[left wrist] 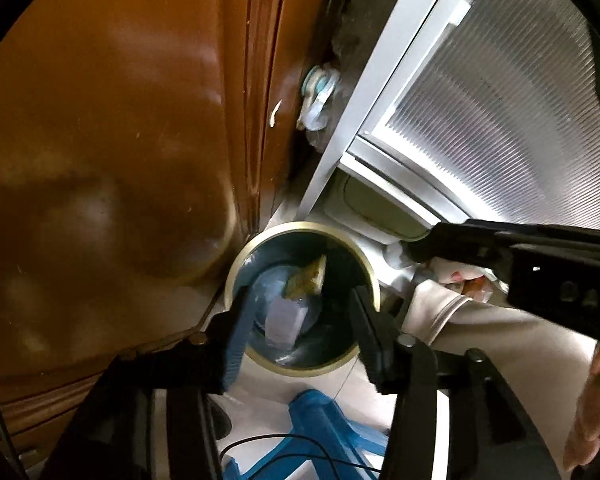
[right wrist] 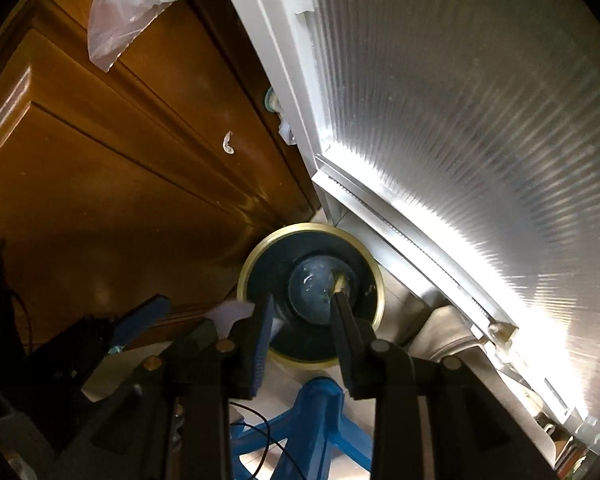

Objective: Collect trash
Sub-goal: 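Open both tools to drop the boxes into the trash bin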

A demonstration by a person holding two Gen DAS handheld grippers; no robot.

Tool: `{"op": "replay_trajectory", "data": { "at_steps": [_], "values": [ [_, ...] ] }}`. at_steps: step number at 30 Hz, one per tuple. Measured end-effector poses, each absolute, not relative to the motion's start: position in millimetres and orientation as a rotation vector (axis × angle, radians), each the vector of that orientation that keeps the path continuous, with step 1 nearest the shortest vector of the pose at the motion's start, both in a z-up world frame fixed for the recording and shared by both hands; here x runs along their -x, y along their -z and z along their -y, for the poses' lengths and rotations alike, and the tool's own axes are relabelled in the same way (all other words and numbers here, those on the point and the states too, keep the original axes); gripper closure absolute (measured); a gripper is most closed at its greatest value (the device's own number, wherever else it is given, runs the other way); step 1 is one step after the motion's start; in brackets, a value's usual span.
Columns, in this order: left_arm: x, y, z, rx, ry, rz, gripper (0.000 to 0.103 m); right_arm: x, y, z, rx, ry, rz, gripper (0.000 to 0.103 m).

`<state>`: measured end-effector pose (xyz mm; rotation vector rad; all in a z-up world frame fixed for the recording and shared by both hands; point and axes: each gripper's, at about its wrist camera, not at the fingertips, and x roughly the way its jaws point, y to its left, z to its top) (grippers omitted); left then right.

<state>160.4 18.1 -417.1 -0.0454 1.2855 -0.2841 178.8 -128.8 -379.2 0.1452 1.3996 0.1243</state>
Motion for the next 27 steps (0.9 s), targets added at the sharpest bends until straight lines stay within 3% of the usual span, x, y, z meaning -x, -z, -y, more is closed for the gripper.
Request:
{"op": "replay_trajectory", "data": {
  "at_steps": [3,5,7,12,16,27],
  "values": [
    [-161,419,-20,0.051,0.272,-1.283,0.033,-178,375,129,-0.119,-0.121,-1.386,0.073],
    [-160,414,-24,0.059,0.269,-1.27,0.032,-174,370,130,-0.104,-0.116,-1.375,0.073],
    [-160,411,-26,0.061,0.263,-1.261,0.021,-169,368,134,-0.1,-0.112,-1.372,0.073],
    [-156,398,-33,0.074,0.243,-1.217,0.016,-156,366,139,-0.109,-0.109,-1.37,0.071],
    [-147,387,-38,0.066,0.224,-1.19,0.01,-144,361,140,-0.123,-0.122,-1.349,0.051],
    [-110,321,-39,0.053,0.233,-1.075,0.003,-118,315,144,-0.142,-0.153,-1.272,0.048]
  ]
}}
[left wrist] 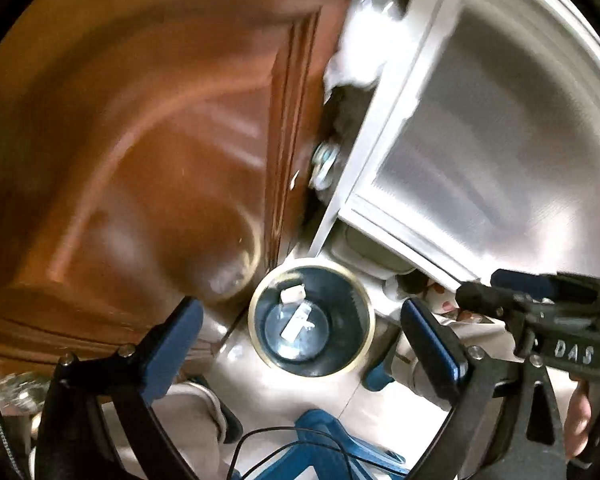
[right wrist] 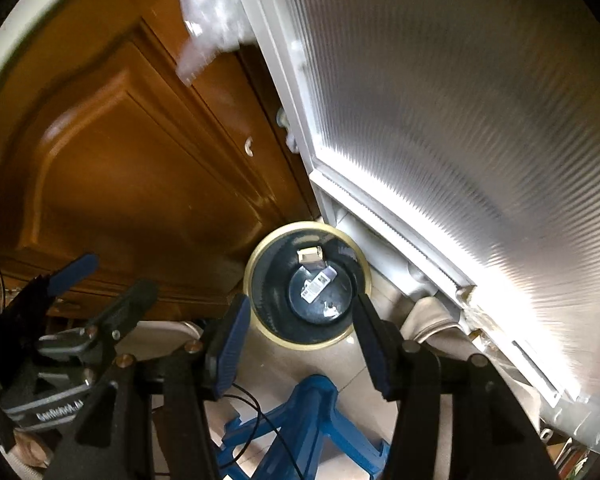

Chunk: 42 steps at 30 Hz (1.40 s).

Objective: Collect trash
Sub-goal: 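Open both tools to drop the boxes into the trash bin, then raise both tools back toward the table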

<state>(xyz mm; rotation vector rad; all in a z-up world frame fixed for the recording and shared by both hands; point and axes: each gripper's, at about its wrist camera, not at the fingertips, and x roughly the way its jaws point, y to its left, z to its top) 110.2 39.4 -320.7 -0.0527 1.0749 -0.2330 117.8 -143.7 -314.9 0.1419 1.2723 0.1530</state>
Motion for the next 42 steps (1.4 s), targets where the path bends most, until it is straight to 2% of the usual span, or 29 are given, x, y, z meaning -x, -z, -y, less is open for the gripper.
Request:
{"op": "replay_trajectory", "data": {
  "at_steps": [3,5,19,28,35,42],
  "values": [
    [-99,297,-36,0.047,0.244,-1.039,0.001,-113,294,148,-0.166,-0.153,-1.23,0.039],
    [-94,277,-32,0.042,0.25,-1.02,0.001,-106,278,152,-0.179,-0.147,-1.201,0.037],
    [-47,123,-37,0.07,0.313,-0.76,0.001,-35,120,171,-0.171,-0.088,-0.915,0.035],
    [-40,21,-30,0.077,0.389,-0.628,0.001,-21,27,223,-0.185,0.001,-0.789,0.035],
    [-52,-36,-1,0.017,0.425,-0.578,0.001,-33,-23,269,-0.18,0.08,-0.744,0.035],
    [-89,-66,38,-0.078,0.434,-0.568,0.001,-60,-43,308,-0.189,0.121,-0.708,0.035]
  ]
}}
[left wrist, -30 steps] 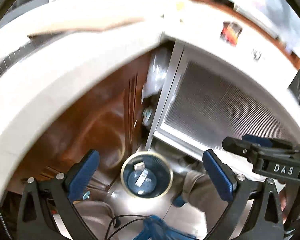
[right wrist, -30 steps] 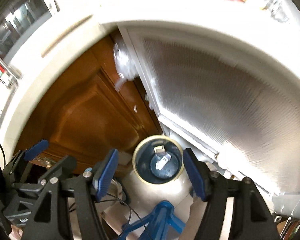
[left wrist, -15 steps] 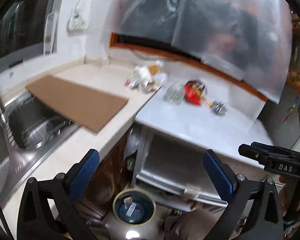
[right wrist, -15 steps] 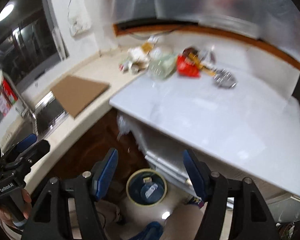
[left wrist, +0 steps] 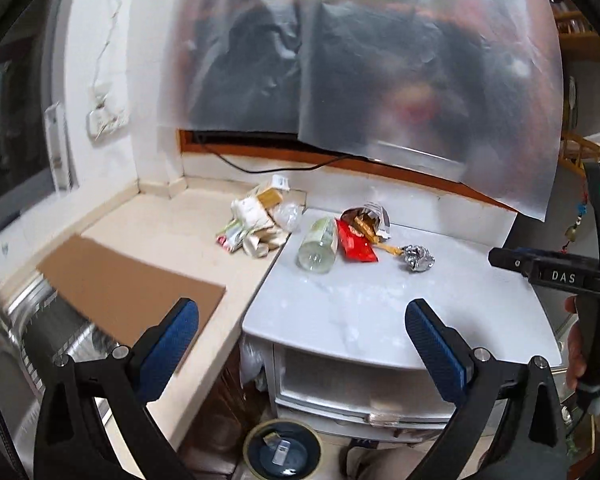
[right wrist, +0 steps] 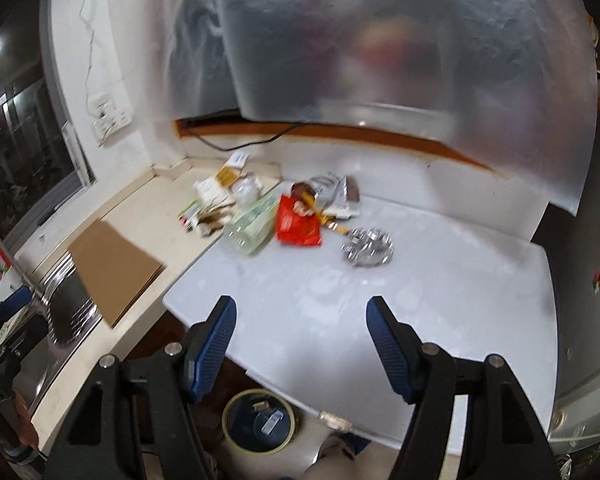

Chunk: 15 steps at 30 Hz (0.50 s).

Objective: Collect trash
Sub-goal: 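Raise both tools back toward the table, then grasp the green-labelled bottle with the left tool while the right tool grasps the crumpled foil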

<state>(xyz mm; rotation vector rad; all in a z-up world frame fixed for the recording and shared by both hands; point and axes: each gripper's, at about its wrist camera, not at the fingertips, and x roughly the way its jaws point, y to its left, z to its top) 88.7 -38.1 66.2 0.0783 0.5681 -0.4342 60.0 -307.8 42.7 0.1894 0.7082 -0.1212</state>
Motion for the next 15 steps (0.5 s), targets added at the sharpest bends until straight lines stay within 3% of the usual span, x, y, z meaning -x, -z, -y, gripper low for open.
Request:
{"op": "replay_trajectory", "data": {
  "at_steps": [7,15],
  "values": [
    [-151,-65,90,-0.163,0.485,-0.622,0.001,-112,-26,364,-0.238,0.105,-0.733,0.035],
    [-257,-19,169,-0.269,0.555,-0.781,0.001,-188,39,431,-0.386,0.108,-0.826,0.035]
  ]
}}
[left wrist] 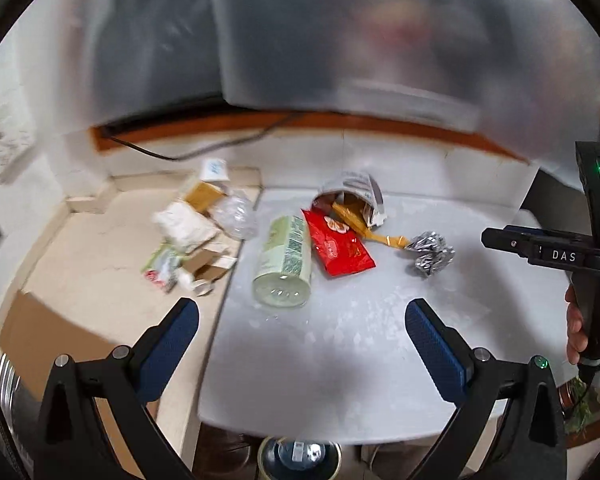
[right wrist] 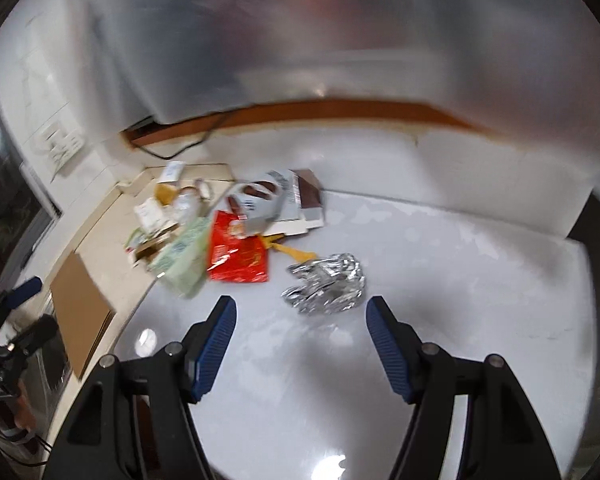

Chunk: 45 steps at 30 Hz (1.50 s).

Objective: Collect trash
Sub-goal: 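Grasp the green-labelled bottle with the left tool while the right tool grasps the crumpled foil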

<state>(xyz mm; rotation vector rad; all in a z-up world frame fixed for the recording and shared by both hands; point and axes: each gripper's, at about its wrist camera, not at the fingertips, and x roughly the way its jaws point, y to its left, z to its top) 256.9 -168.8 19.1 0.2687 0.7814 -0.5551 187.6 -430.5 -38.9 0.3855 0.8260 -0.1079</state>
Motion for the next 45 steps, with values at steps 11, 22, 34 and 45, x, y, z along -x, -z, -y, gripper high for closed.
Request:
{"op": "replay_trajectory", "data": {
  "at_steps": [11,22,34,45],
  "values": [
    [-366,49,225,-0.328,0.583,-0.965,0.008,-253,106,448,-0.429,0.047,-0.922,0.035],
    [-410,99,237,-0.321,0.56,-1.075,0.023,-260,111,448,-0.411,0.004,-0.914,0.033],
    [-427,126,238,-0.299,0.542,-1.137,0.036,-271,123,444,-0.397,-0.014,-0.967,0.026],
    [-399,117,226,-0.252,0.548,-1.046,0.04,-254,113,434,-0.388,-0.019,-0.895,0.046]
  ]
}}
